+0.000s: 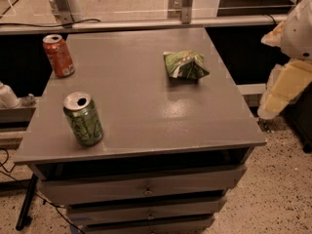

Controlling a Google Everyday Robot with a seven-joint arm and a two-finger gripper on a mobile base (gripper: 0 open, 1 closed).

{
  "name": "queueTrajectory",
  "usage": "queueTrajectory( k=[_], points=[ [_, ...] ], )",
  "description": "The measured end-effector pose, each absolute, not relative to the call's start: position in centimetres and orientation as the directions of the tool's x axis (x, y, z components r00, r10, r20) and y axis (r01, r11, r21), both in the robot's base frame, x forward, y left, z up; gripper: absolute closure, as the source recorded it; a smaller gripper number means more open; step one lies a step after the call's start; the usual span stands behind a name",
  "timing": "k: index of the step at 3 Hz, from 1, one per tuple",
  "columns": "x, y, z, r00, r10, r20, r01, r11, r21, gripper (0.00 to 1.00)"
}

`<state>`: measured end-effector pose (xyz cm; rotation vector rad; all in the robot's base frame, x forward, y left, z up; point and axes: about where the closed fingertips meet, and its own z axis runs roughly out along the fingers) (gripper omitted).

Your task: Move green jalapeno chip bag near green can

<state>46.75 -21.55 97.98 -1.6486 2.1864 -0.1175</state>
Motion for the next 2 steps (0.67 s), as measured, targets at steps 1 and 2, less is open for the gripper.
queueTrajectory(
  k=[1, 2],
  points=[
    [53.8, -21.6, 98.3, -0.193, -0.911, -0.364, -0.850, 0.341, -0.402, 0.00],
    [60.3, -21.2, 97.9, -0.167, -0.887, -0.432, -0.800, 0.377, -0.466, 0.00]
  ],
)
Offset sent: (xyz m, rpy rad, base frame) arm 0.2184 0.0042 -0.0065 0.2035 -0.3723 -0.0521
